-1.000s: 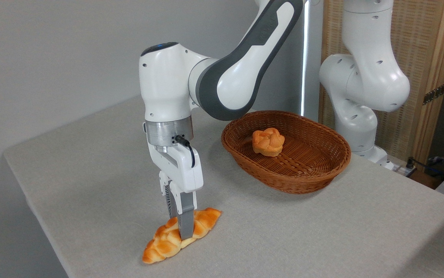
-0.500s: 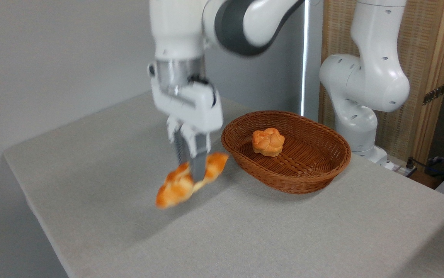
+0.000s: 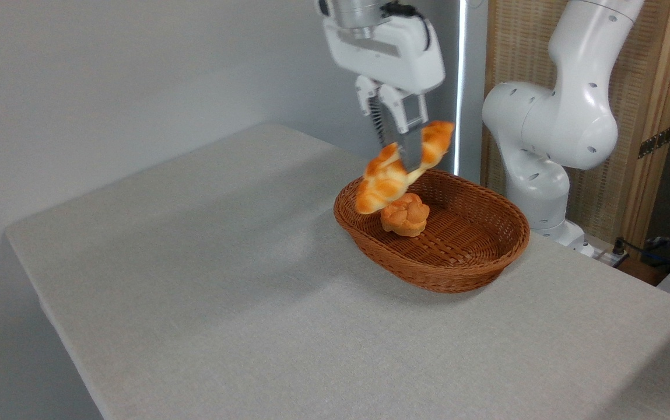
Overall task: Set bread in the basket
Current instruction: 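Lift the braided roll and carry it over the wicker basket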
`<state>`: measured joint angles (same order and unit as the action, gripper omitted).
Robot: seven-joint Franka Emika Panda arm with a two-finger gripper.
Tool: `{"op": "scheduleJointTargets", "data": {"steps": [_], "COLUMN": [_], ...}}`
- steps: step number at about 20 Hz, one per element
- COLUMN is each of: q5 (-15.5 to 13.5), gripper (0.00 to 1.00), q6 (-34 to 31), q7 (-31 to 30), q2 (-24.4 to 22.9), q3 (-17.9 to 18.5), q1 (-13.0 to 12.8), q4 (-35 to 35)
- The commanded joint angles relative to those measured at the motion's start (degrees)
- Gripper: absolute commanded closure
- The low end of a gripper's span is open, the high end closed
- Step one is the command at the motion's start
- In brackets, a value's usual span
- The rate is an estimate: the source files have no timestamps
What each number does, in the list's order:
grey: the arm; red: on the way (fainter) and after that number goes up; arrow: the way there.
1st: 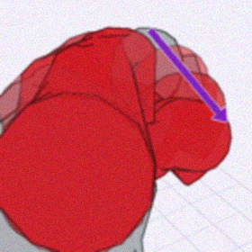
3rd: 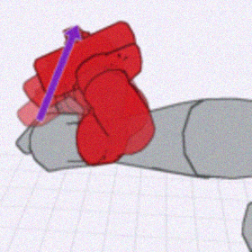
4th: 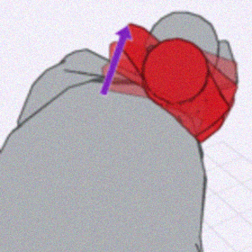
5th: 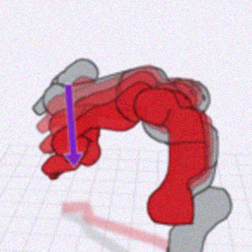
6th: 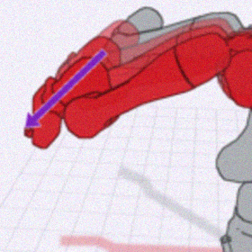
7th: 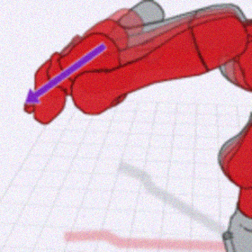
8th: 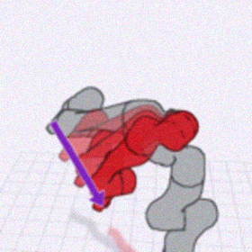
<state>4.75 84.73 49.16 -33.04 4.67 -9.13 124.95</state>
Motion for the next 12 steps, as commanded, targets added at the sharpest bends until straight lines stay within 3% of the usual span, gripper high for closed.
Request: {"op": "scheduleJointTargets", "data": {"steps": [1, 3, 5, 9, 11, 12], "q5": [-0.3, 0.2, 2.9, 3.6, 3.6, 3.6], "gripper": [0.74, 0.63, 0.65, 0.63, 0.41, 0.38], "q6": [-1.0, -1.6, -3.1, -3.8, -3.3, -3.0], "q7": [0.9, 0.8, 0.8, 0.8, 0.8, 0.8], "q2": [-2.2, -2.4, -2.3, -1.9, -1.9, -1.9], "q3": [2.3, 2.1, 1.8, 1.8, 1.8, 1.9], "q1": [-1.5, -1.5, -1.6, -2.6, -2.7, -2.7], "q4": [5.4, 8.8, 10.8, 12.7, 12.7, 12.6]}}
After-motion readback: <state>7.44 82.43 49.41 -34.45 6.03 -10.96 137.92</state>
